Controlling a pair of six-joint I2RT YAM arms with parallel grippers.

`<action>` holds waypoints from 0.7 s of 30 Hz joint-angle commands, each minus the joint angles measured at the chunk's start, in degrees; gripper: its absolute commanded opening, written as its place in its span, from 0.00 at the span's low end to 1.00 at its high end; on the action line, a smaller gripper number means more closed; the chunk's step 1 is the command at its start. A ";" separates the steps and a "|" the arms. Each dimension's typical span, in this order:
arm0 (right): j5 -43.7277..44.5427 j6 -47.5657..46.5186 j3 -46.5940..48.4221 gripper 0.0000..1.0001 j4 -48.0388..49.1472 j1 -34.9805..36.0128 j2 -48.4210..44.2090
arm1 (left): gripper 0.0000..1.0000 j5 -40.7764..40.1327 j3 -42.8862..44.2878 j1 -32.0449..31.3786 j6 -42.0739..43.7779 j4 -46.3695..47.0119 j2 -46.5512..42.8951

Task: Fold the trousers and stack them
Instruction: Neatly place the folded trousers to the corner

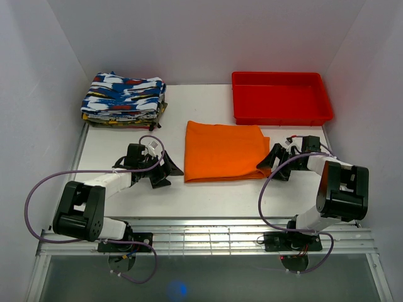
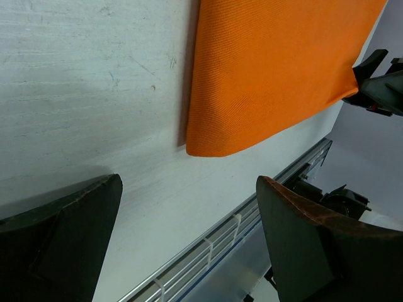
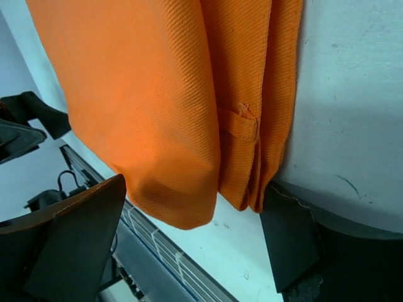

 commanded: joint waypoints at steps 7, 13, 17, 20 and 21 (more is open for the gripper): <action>0.58 6.01 -0.86 0.90 5.11 -1.53 3.75 | 0.98 0.62 0.35 0.23 0.59 0.07 -0.78; 9.27 4.96 -0.68 0.97 2.82 -1.54 4.19 | 0.98 -0.78 0.96 0.14 0.59 -0.54 -0.08; 12.88 3.99 -2.52 0.90 3.51 0.39 1.82 | 0.95 -2.19 1.66 0.14 0.59 -1.25 0.71; 13.15 3.12 -3.93 0.79 6.85 2.85 0.94 | 0.93 -2.72 1.40 0.06 0.15 0.15 1.41; 14.02 2.50 -4.11 0.77 7.56 3.82 0.94 | 0.93 -3.42 1.23 -0.03 -0.03 1.12 2.20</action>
